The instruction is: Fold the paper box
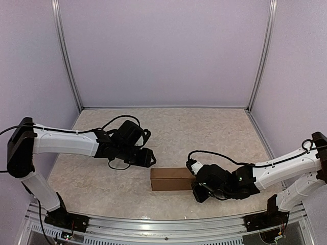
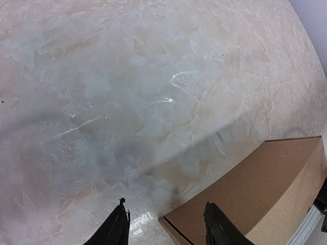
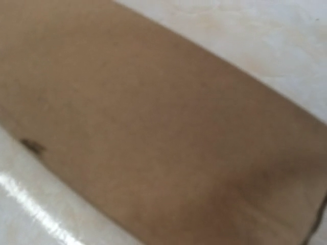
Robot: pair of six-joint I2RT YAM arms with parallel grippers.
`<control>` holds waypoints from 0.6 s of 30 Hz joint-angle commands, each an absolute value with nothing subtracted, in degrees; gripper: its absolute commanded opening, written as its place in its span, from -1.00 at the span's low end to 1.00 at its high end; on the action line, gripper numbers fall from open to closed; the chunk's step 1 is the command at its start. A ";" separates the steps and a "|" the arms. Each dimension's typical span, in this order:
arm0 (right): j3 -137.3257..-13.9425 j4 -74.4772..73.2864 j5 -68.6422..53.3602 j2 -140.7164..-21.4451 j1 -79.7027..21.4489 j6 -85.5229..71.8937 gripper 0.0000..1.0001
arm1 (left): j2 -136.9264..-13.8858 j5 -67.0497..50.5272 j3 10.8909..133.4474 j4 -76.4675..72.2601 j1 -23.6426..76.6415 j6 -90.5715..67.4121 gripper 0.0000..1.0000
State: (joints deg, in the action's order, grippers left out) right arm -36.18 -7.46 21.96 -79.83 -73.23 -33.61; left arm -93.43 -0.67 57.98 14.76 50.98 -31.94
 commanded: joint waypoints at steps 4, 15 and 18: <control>-35.66 -4.40 24.60 -79.87 -71.13 -34.02 -1.00 | -96.44 -4.99 60.69 15.27 53.78 -31.31 -0.39; -35.12 7.79 14.50 -83.99 -63.47 -29.34 -1.00 | -95.87 -5.53 58.77 14.37 57.59 -34.82 -0.87; -36.53 11.49 9.91 -86.75 -61.14 -27.28 -1.00 | -94.71 -4.63 57.58 13.56 58.97 -36.23 -0.93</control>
State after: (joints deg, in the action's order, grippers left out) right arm -35.51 5.06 16.78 -83.57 -63.72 -30.85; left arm -95.79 -4.75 59.31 14.76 57.34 -34.06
